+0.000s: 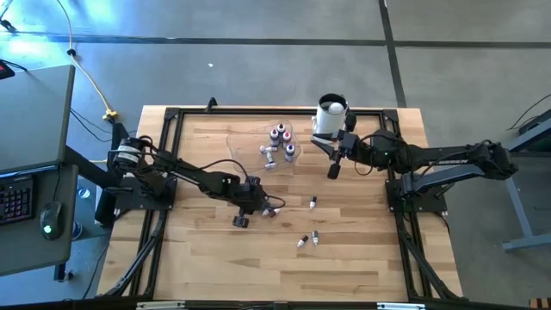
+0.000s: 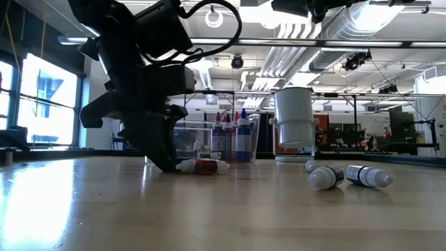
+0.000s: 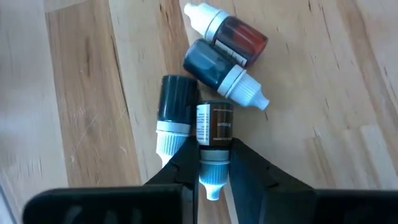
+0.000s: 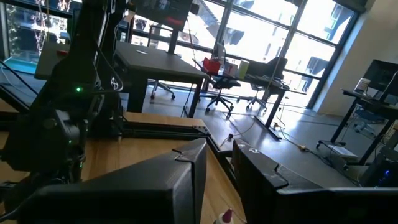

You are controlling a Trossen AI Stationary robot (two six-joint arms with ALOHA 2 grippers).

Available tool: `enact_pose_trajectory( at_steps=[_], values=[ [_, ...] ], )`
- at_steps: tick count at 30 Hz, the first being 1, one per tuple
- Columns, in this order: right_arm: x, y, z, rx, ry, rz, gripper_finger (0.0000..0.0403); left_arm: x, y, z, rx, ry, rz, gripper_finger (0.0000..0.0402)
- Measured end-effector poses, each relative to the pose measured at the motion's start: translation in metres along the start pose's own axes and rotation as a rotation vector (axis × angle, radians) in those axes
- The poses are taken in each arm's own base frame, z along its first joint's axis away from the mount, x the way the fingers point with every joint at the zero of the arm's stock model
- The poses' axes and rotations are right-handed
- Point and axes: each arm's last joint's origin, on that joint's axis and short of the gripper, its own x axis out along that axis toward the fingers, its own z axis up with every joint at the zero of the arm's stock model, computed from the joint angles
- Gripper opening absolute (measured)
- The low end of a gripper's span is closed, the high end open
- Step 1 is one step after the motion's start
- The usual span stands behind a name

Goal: Pick & Place food coloring
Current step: Put the small brown food coloring bottle into the transparent container

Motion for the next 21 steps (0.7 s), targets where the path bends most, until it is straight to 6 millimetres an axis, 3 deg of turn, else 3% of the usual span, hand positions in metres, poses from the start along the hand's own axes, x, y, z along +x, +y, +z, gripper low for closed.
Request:
enact_pose_trajectory(
  at_steps=[4, 9, 14, 18, 21],
  values=[
    [0.000, 0.000, 0.000, 0.000, 0.000, 0.000, 0.0071, -0.005, 0.001, 0.004, -0.019, 0.005, -0.004, 0.0060],
    [0.000, 0.000, 0.000, 0.000, 0.000, 0.000, 0.0071, -0.023, 0.007, 0.030, -0.024, -0.092, 0.059, 0.0069],
    [0.000, 0.000, 0.000, 0.000, 0.001, 0.000, 0.0071, -0.045, 0.019, 0.056, -0.029, -0.046, 0.335, 0.0063],
    [0.000, 0.000, 0.000, 0.000, 0.001, 0.000, 0.0071, -0.066, 0.041, 0.067, -0.027, 0.066, 0.590, 0.0062],
    [0.000, 0.000, 0.000, 0.000, 0.001, 0.001, 0.0071, -0.076, 0.070, 0.068, -0.124, 0.083, 0.567, 0.0061]
  ],
)
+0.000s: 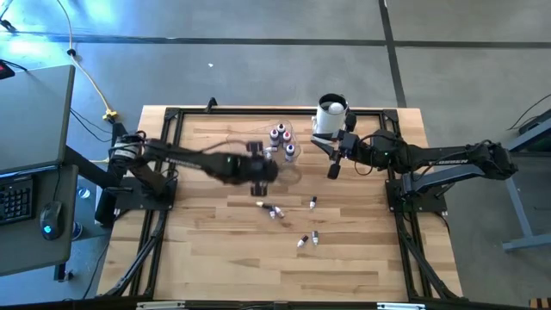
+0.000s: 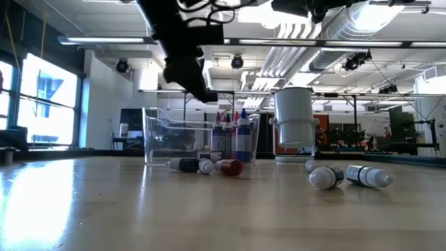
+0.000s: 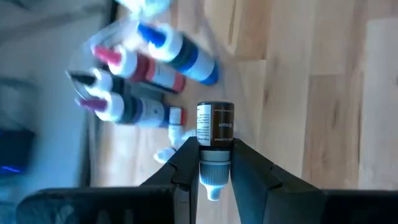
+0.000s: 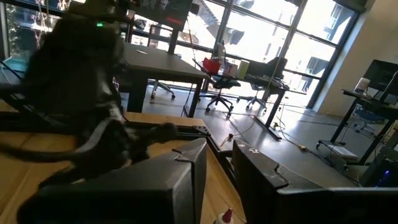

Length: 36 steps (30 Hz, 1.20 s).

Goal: Pick & Place food coloring
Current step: Put the small brown food coloring bottle into the transparent container, then put the small black food coloring bottle into the transparent container

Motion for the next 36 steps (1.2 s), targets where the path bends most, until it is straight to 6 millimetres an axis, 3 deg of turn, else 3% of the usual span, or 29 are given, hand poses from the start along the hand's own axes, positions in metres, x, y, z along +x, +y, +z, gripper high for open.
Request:
enact_pose_trajectory(
  at_steps=[5, 9, 14, 21, 26, 31, 36],
  values=[
    [0.000, 0.000, 0.000, 0.000, 0.000, 0.000, 0.0071, 0.030, 0.044, -0.007, -0.172, -0.005, -0.209, 0.0062],
    [0.000, 0.000, 0.000, 0.000, 0.000, 0.000, 0.0071, 0.060, 0.064, -0.023, -0.243, 0.056, -0.279, 0.0079],
    [0.000, 0.000, 0.000, -0.001, 0.004, 0.001, 0.0071, 0.088, 0.077, -0.038, -0.287, 0.141, -0.258, 0.0102],
    [0.000, 0.000, -0.001, -0.002, 0.005, 0.001, 0.0071, 0.111, 0.072, -0.048, -0.291, 0.205, -0.268, 0.0112],
    [0.000, 0.000, -0.001, -0.003, 0.009, 0.002, 0.0071, 0.100, 0.071, -0.042, -0.277, 0.243, -0.322, 0.0112],
    [0.001, 0.001, -0.004, -0.008, 0.030, 0.006, 0.0072, 0.062, 0.085, -0.016, -0.262, 0.280, -0.373, 0.0112],
    [0.009, 0.005, -0.011, -0.022, 0.067, 0.006, 0.0093, 0.027, 0.091, 0.005, -0.257, 0.356, -0.307, 0.0112]
  ],
)
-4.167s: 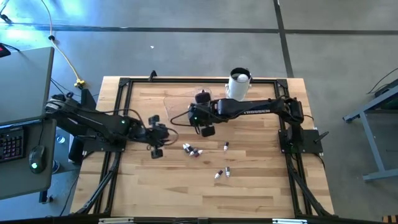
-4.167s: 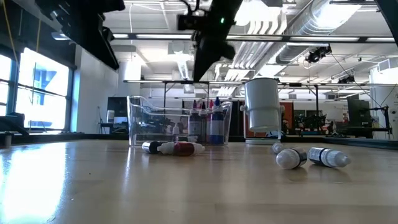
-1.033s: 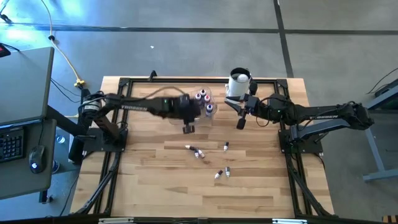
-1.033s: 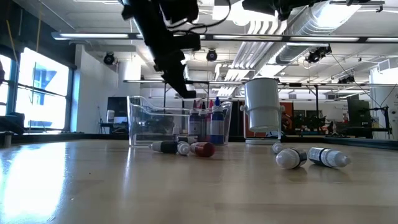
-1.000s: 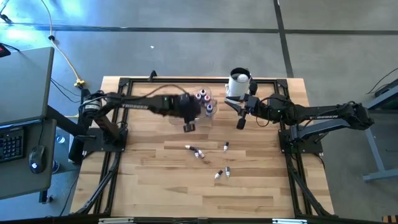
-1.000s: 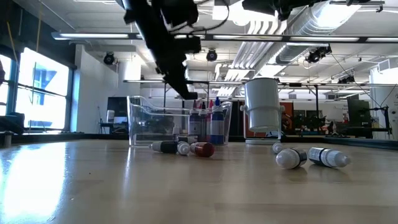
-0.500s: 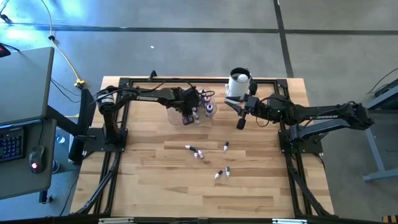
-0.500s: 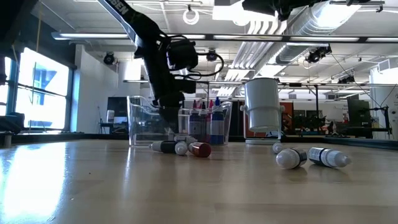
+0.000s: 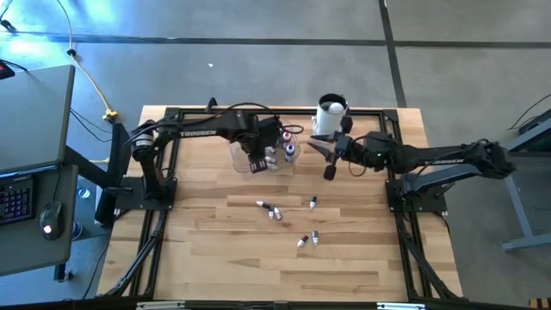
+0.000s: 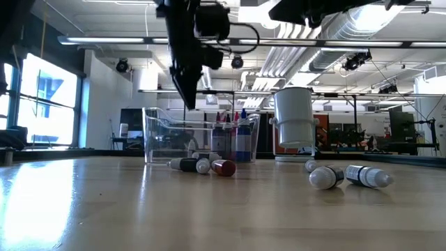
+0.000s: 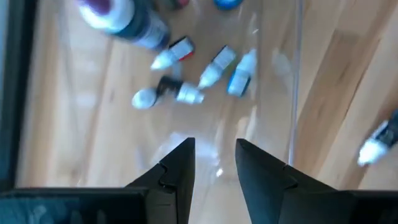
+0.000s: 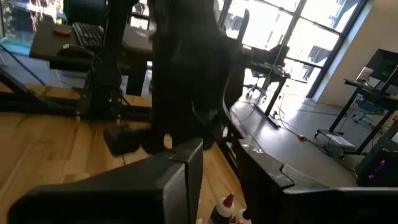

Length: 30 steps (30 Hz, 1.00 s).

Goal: Pick & Place food coloring
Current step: Put the small black food coloring bottle into the transparent container

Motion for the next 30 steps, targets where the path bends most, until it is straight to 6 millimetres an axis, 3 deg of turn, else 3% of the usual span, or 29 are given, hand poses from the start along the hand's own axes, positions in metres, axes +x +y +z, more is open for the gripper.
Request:
enact_pose_trajectory(
  at_steps=[5, 9, 12, 18, 23, 30],
  values=[
    [0.012, 0.005, -0.006, -0.033, 0.003, 0.000, 0.0146, -0.032, -0.023, -0.003, 0.072, 0.066, 0.061, 0.0112],
    [0.018, 0.009, -0.012, -0.083, 0.028, 0.034, 0.0191, -0.054, -0.044, -0.018, 0.164, 0.076, 0.109, 0.0112],
    [0.019, 0.010, -0.011, -0.079, 0.024, 0.065, 0.0213, -0.068, -0.054, -0.041, 0.204, 0.141, 0.142, 0.0112],
    [0.018, 0.016, -0.009, -0.080, 0.009, 0.138, 0.0219, -0.091, -0.071, -0.089, 0.146, -0.040, 0.137, 0.0112],
    [0.018, 0.017, -0.008, -0.076, -0.005, 0.142, 0.0207, -0.068, -0.095, -0.123, 0.090, -0.387, -0.004, 0.0112],
    [0.018, 0.016, -0.005, -0.070, -0.031, 0.134, 0.0197, 0.006, -0.125, -0.148, 0.046, -0.740, -0.192, 0.0112]
  ],
)
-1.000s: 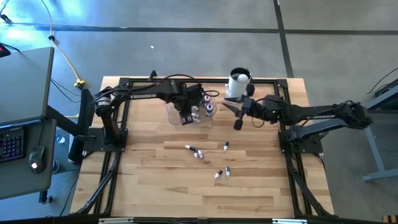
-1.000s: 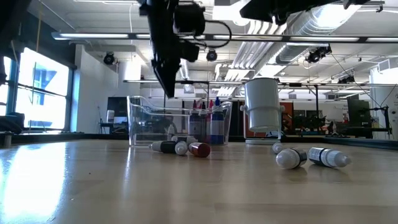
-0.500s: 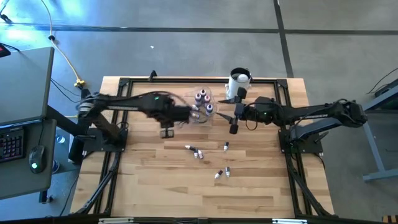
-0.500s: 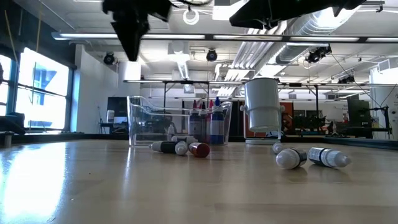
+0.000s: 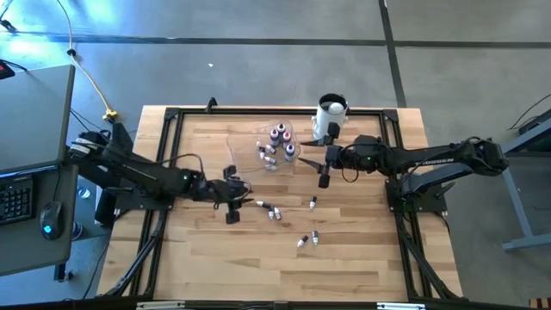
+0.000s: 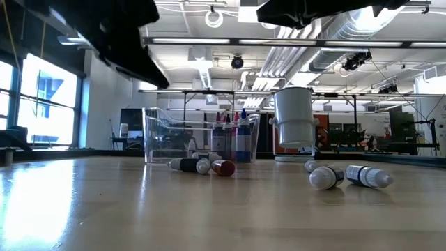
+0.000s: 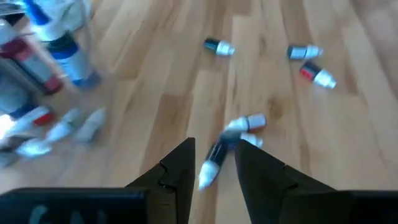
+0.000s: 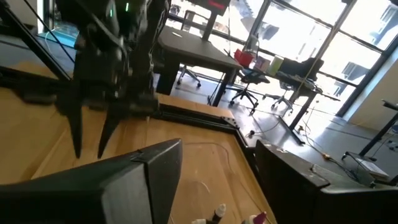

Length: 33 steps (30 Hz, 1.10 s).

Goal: Pick & Place food coloring
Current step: Put the small black food coloring bottle into the transparent container

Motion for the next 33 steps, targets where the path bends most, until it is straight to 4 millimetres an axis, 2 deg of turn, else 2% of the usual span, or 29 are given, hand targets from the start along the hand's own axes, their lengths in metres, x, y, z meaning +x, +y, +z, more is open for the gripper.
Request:
enact_pose_trajectory(
  at_steps=[3, 8, 14, 22, 26, 33],
  values=[
    [0.000, -0.001, 0.002, 0.003, -0.019, -0.006, 0.0197, 0.017, 0.000, -0.028, -0.007, -0.015, -0.020, 0.0112],
    [0.000, -0.001, 0.003, 0.004, -0.029, -0.010, 0.0197, 0.037, -0.002, -0.049, 0.008, 0.011, -0.009, 0.0112],
    [0.000, -0.002, 0.005, -0.019, -0.049, -0.019, 0.0197, 0.059, -0.010, -0.053, 0.148, -0.003, -0.038, 0.0112],
    [0.000, -0.003, 0.007, -0.022, -0.077, -0.028, 0.0197, 0.081, -0.016, -0.056, 0.180, 0.030, 0.037, 0.0112],
    [0.000, -0.003, 0.007, -0.022, -0.077, -0.028, 0.0197, 0.088, -0.013, -0.061, 0.180, 0.064, 0.060, 0.0112],
    [0.000, -0.003, 0.007, -0.022, -0.077, -0.028, 0.0197, 0.096, 0.001, -0.064, 0.056, 0.109, -0.001, 0.0112]
  ],
)
